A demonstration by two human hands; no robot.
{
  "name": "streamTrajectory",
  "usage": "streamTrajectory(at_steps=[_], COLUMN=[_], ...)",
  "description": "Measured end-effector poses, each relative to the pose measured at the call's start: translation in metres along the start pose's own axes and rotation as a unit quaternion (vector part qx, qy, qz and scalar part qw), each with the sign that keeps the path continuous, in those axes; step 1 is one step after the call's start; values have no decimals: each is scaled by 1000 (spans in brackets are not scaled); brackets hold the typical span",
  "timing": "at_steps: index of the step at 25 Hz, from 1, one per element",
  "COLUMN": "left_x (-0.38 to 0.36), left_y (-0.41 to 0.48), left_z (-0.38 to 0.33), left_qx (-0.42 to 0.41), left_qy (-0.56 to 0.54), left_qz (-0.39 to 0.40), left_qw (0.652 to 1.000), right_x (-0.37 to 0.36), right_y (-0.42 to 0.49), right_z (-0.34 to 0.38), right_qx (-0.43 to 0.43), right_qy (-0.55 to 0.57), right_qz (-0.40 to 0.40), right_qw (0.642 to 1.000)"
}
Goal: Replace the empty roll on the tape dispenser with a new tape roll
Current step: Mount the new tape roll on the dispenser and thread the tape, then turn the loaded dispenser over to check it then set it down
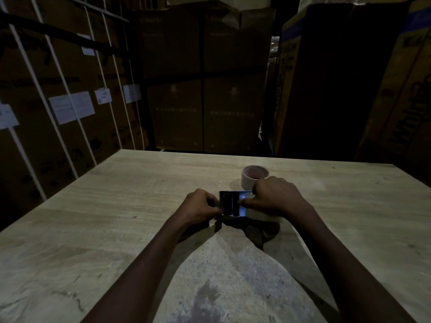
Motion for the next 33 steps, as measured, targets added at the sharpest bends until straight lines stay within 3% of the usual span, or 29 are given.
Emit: streamTrajectory(at_steps=[10, 15, 25, 33], left_x=[-3, -6, -6, -4], left_y=[-1, 0, -2, -2], left_z=[-7, -3, -7, -8], left_qx=[19, 26, -57, -116], left_qy=[-141, -154, -169, -108], left_qz=[-151, -145, -53, -29], left_qw=[978, 977, 982, 987], right_x=[1, -1, 0, -3], right_y=[-1, 0, 0, 2], right_z=[2, 2, -4, -7], right_qx=[0, 1, 3, -6], right_qy=[-4, -9, 14, 35], right_qz=[3, 4, 3, 6], right_qw=[1000, 1000, 1000, 999])
Point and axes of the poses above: each hand's wrist, its own y-axis towards the middle knuckle, its own x-axis out of the back of the hand, z = x × y, the point moved 3 cm from there along y, towards the middle knuckle, and after that the axes turned 10 degrees about -z, right-handed, at the moved point
